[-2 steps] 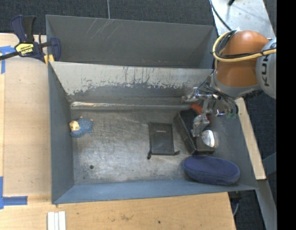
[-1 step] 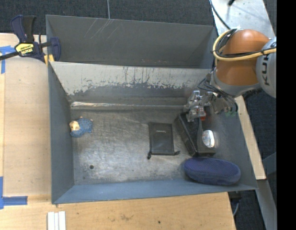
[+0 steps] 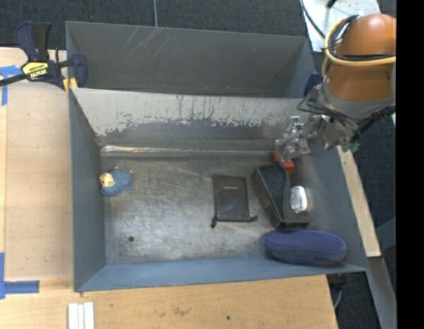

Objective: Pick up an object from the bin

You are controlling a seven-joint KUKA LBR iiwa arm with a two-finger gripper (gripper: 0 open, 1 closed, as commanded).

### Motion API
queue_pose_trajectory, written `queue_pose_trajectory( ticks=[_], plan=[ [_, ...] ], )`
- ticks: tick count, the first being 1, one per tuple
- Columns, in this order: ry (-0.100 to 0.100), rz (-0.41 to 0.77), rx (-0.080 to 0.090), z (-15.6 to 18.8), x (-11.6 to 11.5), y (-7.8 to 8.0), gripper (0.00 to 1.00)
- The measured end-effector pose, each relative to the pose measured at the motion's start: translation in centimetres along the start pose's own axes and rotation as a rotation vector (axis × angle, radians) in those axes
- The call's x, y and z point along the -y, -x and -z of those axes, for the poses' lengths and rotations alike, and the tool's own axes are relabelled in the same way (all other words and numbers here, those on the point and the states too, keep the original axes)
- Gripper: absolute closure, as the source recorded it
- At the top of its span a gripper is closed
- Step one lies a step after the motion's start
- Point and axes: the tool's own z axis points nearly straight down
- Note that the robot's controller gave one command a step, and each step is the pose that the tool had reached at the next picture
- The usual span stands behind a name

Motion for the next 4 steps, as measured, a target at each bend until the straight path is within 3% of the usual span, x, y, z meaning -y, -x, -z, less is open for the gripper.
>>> queue_pose_trajectory(
  ticks=[1, 2, 3, 4],
  plan=[
    [0.003, 0.001, -0.009, -0.6, 0.0, -0.2, 0.00],
    [0.004, 0.048, -0.007, -7.8, -3.1, -1.2, 0.00],
    [0.008, 0.184, -0.012, -7.7, -9.9, -4.9, 0.00],
    [0.002, 0.328, -0.002, -11.2, -10.3, -5.2, 0.00]
  ],
)
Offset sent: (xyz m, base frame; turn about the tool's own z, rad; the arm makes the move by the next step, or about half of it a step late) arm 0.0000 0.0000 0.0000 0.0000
